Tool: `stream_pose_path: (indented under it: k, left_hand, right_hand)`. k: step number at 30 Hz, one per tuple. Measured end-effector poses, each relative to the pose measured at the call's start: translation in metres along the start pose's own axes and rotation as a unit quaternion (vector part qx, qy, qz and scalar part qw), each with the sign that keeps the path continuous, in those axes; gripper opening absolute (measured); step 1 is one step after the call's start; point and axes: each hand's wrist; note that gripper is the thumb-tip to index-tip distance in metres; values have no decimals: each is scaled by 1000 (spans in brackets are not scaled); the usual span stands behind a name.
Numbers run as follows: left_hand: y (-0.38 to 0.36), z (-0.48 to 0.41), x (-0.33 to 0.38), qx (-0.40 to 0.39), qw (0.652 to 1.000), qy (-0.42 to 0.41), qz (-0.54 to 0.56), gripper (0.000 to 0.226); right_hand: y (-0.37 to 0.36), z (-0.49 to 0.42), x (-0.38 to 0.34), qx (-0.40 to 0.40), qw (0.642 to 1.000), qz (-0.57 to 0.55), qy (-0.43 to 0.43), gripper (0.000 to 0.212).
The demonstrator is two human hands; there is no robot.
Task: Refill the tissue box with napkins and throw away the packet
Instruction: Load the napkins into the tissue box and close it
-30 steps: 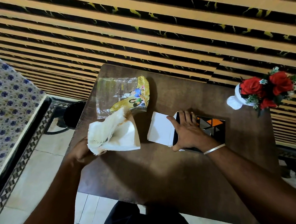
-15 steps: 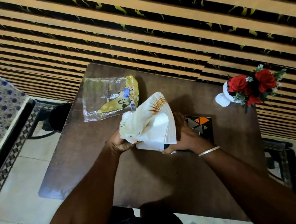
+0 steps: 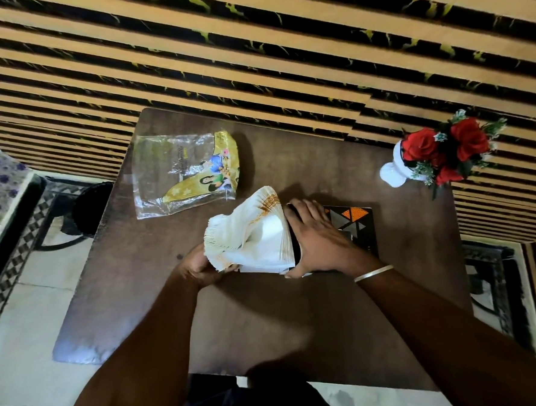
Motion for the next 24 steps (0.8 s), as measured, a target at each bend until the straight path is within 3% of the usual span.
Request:
stream_pose_path:
  k: [1,3,8,18,24]
  left_hand:
    - [-3,3,2,22,1000,-6,0,7]
    - [-1,-4,4,55,998,17,-36,44]
    - [-10,0,14,96,989,24,-107,23]
    - [-41,-3,22,130,977,-1,-169,25]
    - [-47,-7,22,90,975,22,-203,18]
  right_hand:
    - [0,0,0,3,1000,1,1,141]
    - [2,2,0,13,1000,-4,0,142]
    - [13,13,7,60,998,-23,8,139]
    - [10,18,1,51,999,2,8,143]
    - [7,16,-3,34,999,20,13,145]
Point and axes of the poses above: each hand's wrist, its own z-axis away from the middle knuckle, its own y-axis out of the back of the hand, x = y × z, and after that the axes turned 8 degrees about y, right-handed
